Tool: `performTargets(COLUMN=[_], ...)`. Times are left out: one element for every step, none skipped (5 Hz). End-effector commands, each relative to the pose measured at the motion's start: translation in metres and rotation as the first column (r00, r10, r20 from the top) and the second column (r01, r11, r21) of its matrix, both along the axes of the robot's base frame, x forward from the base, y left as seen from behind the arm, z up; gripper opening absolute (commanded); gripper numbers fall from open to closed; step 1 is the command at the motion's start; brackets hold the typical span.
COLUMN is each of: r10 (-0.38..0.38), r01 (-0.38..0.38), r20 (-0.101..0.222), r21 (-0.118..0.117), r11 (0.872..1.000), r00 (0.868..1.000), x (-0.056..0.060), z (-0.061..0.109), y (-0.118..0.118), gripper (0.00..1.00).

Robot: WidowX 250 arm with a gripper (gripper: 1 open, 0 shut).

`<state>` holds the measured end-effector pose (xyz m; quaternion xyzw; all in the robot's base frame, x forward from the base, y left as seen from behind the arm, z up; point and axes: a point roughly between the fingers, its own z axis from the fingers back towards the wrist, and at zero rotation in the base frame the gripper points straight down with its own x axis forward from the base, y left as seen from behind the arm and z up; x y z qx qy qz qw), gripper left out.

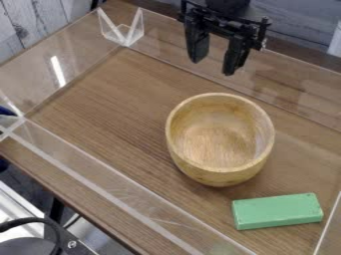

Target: Put the green block in the brown bowl

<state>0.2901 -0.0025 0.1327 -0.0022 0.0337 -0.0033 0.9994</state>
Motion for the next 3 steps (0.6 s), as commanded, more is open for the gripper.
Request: performTargets(r10=[-0.062, -0.131, -0.192], r01=[0.062, 0.131, 0.192], r20=[-0.003, -0.003, 0.002], r21=[-0.010, -0.018, -0.024], r11=[0.998, 0.991, 0.981], r00=[0.998, 0.991, 0.981], x=[-0.009, -0.022, -0.028], z=[-0.002, -0.005, -0.008], y=[-0.016, -0.034, -0.060], gripper=[1.00, 1.00, 1.00])
